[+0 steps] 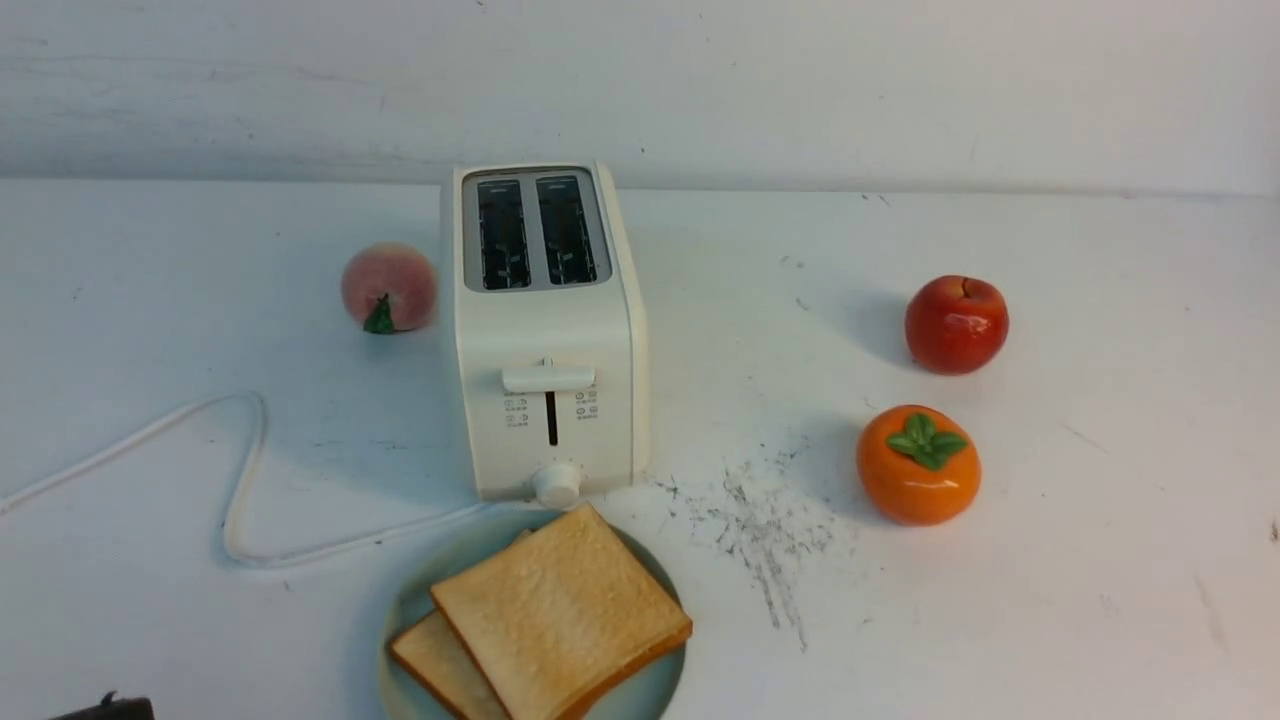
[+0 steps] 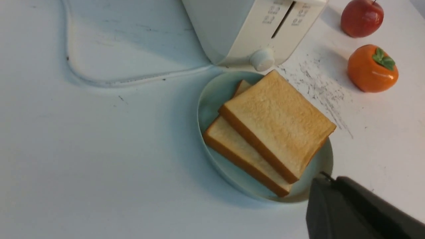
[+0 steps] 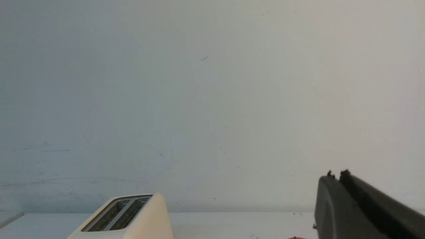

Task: Take toasted bread from bread machine on white table place on plate.

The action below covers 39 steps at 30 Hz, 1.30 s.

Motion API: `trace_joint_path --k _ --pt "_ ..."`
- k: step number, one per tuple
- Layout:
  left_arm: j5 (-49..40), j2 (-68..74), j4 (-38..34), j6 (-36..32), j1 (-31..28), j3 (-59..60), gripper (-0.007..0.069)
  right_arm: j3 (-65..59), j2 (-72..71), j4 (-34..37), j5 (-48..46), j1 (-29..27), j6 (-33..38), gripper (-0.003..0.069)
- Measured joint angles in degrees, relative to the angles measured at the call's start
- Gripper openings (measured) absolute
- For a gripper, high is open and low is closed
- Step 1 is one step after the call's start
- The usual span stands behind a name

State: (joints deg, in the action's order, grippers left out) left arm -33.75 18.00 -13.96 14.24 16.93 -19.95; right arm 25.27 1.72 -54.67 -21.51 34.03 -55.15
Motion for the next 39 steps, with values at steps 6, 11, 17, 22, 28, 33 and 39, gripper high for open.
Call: trace_joint_path --k 6,11,17,22,28,33,39 --pt "0.41 0.00 4.00 -0.14 0.00 0.12 -0.0013 -0.05 0.00 0.00 0.00 0.00 0.00 0.0021" --pt "4.83 -1.45 6.49 -0.16 -1.04 0.44 -0.0013 -0.05 0.00 -0.01 0.03 0.00 0.00 0.0022" --pt "12.42 -12.03 8.49 -0.16 -12.53 6.47 -0.0010 -0.05 0.00 -0.01 0.18 0.00 0.00 0.0032" --pt "16.00 -18.37 10.01 -0.16 -15.11 15.55 -0.0006 -0.05 0.00 -0.15 0.18 0.00 0.00 0.0038" --pt "15.42 -18.57 10.95 -0.16 -15.11 21.48 -0.0003 -0.05 0.00 -0.15 0.41 0.00 0.00 0.0048" --pt "12.89 -18.57 11.44 -0.16 -13.56 21.66 0.0000 -0.05 0.00 -0.10 0.41 0.00 0.00 0.0055" --pt "12.68 -18.57 12.52 -0.21 -10.31 21.66 0.0003 -0.05 0.00 -0.15 0.41 0.00 0.00 0.0063"
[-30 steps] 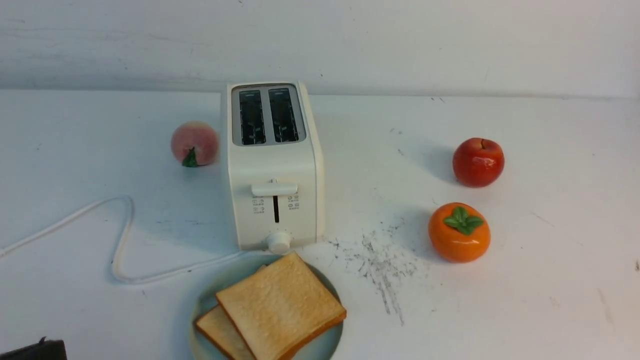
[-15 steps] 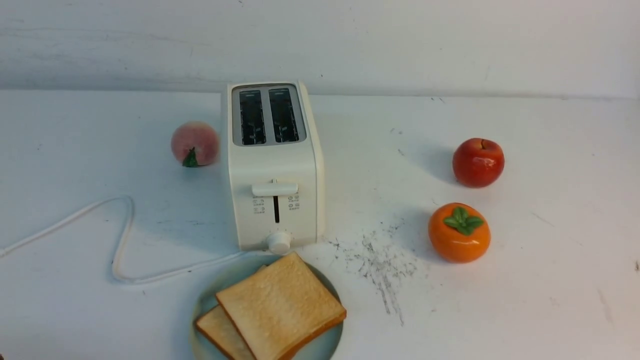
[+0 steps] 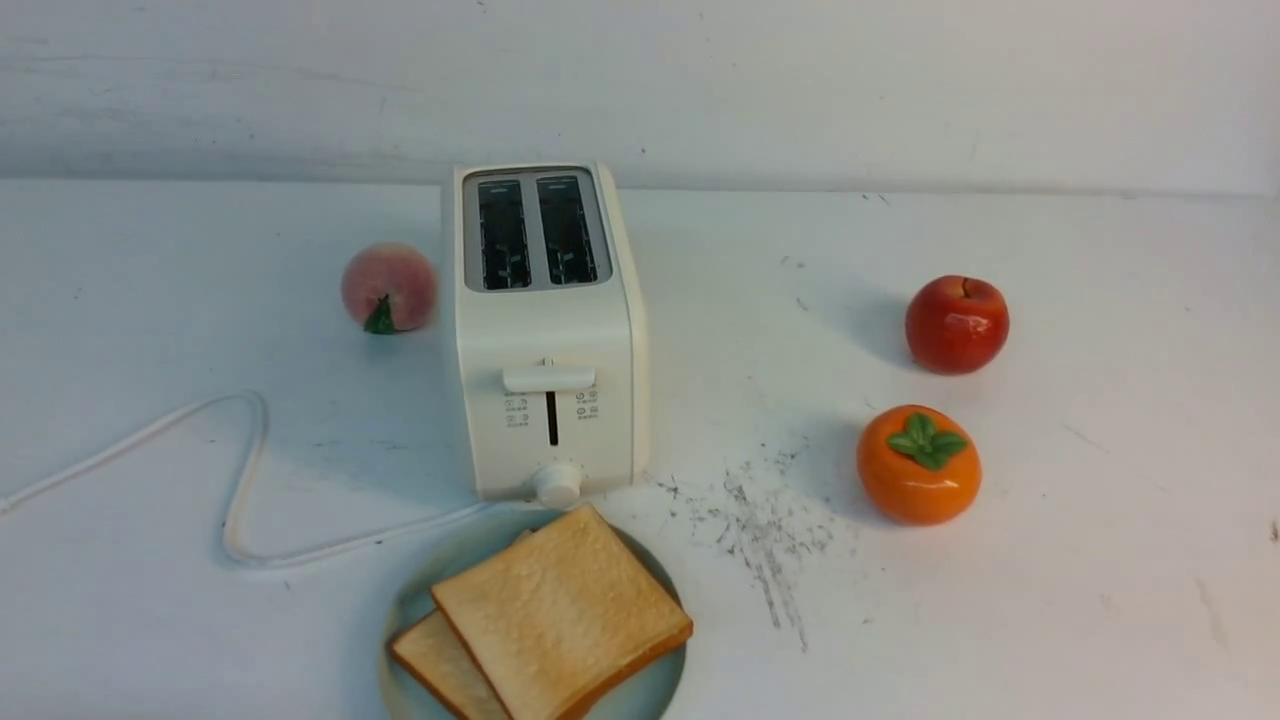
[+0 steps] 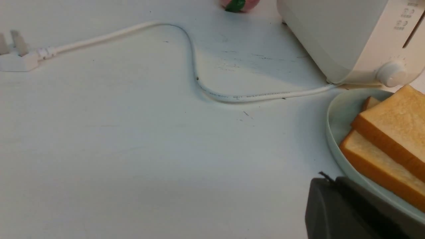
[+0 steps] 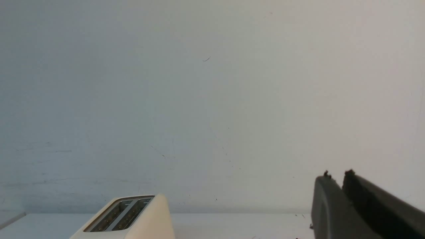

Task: Take toasted bread from bread machine on white table place on plate.

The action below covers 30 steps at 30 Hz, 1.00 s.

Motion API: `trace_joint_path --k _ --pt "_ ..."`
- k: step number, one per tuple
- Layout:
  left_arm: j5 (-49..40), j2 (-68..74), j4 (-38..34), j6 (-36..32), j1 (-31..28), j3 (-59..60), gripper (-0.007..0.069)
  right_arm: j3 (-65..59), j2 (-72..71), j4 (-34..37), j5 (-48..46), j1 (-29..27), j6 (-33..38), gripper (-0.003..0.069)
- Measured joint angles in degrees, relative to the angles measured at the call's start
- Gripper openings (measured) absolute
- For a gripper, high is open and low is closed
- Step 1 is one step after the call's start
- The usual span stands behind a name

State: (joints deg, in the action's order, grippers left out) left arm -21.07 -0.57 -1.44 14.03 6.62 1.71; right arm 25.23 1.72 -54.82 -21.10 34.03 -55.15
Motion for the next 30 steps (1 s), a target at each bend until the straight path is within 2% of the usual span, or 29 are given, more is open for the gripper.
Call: trace_joint_path --k 30 --pt "0.00 0.00 -0.05 0.00 -0.47 0.04 0.0029 0.00 0.00 -0.11 1.14 0.00 -0.06 0.0101"
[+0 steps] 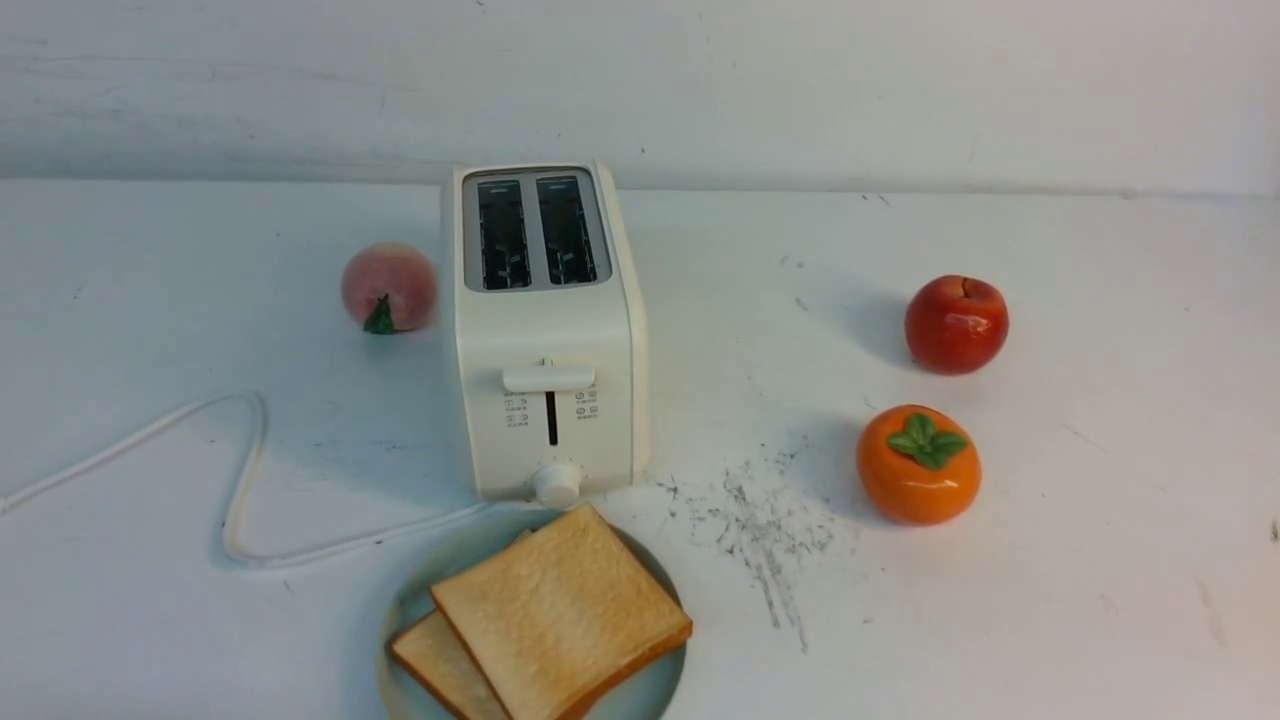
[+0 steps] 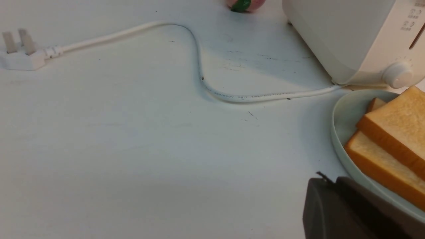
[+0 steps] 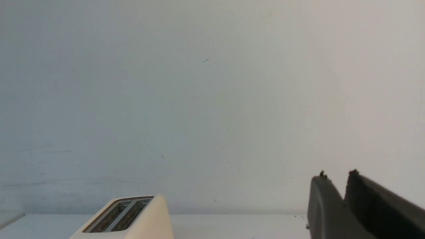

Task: Take toasted bread from bread machine on white table place on plate.

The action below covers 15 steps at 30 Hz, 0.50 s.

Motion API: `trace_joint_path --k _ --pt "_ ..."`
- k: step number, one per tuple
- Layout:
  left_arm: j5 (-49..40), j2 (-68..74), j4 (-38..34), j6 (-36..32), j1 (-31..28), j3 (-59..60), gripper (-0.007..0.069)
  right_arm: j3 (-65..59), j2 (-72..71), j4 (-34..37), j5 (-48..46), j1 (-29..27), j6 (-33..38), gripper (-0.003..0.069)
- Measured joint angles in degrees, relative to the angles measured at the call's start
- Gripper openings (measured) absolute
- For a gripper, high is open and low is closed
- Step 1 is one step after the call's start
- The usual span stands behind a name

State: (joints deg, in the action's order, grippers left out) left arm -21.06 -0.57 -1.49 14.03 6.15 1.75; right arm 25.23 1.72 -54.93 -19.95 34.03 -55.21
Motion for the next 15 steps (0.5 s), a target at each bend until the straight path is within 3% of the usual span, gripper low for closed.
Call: trace_joint_path --k 3,7,9,12,15 --pt "0.00 0.00 0.00 0.00 0.00 0.00 0.0031 -0.08 0.00 3.26 7.05 0.00 2.09 0.0108" --pt "-0.01 0.00 0.00 0.00 0.00 0.00 0.0036 -0.87 0.00 12.27 17.03 0.00 12.38 0.0111" --pt "-0.01 0.00 0.00 0.00 0.00 0.00 0.0038 -2.08 0.00 25.09 23.12 0.00 23.54 0.0115" --pt "-0.01 0.00 0.00 0.00 0.00 0.00 0.0038 -3.91 0.00 38.45 24.85 0.00 34.90 0.0119" --pt "-0.01 0.00 0.00 0.00 0.00 0.00 0.0038 -5.31 0.00 44.87 24.53 0.00 41.16 0.0122"
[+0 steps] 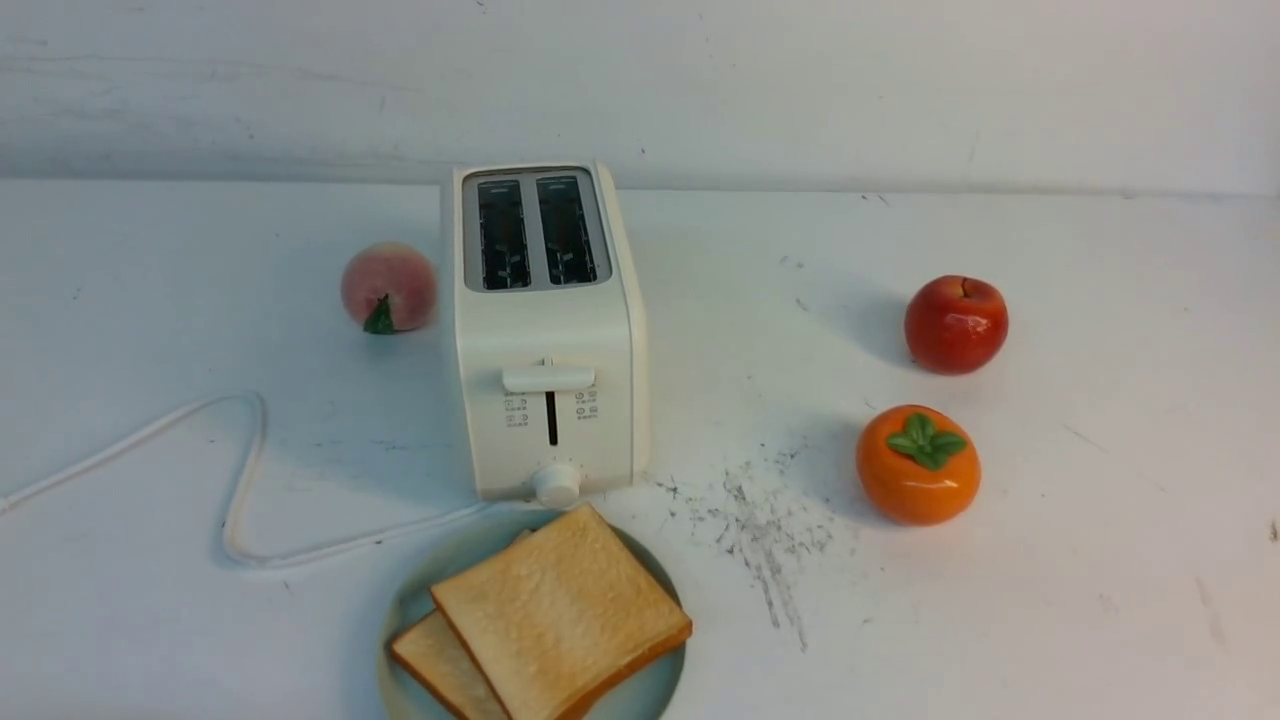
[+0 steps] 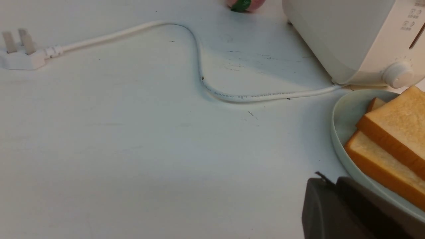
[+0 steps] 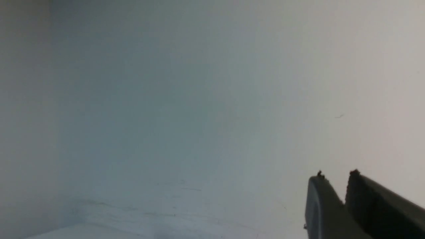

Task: Take toasted bread from bread machine on white table place on plate.

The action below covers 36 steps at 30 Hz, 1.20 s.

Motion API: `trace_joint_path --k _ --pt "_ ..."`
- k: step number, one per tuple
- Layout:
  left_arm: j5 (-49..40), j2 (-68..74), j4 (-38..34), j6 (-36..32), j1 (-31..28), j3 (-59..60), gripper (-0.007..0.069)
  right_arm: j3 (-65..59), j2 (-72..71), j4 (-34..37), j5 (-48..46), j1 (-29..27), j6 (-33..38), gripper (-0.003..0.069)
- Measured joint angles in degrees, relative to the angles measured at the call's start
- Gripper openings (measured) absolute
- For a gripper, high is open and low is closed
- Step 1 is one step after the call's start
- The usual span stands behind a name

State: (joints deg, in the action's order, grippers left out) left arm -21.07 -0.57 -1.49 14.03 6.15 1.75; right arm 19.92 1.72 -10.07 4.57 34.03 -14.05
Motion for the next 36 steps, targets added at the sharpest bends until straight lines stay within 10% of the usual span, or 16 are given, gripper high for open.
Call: trace_joint_path --k 11,25,36 --pt "-0.05 0.00 0.00 0.00 0.00 0.00 0.0048 -7.45 -1.36 4.54 -3.04 -0.59 4.92 0.0135" --pt "-0.16 0.00 0.00 0.00 0.00 0.00 0.0057 -21.29 -2.30 4.98 -23.65 -26.07 1.84 0.0153" --pt "-0.73 0.00 0.00 0.00 0.00 0.00 0.0067 -20.93 -2.30 5.13 -25.94 -30.17 -0.24 0.0171"
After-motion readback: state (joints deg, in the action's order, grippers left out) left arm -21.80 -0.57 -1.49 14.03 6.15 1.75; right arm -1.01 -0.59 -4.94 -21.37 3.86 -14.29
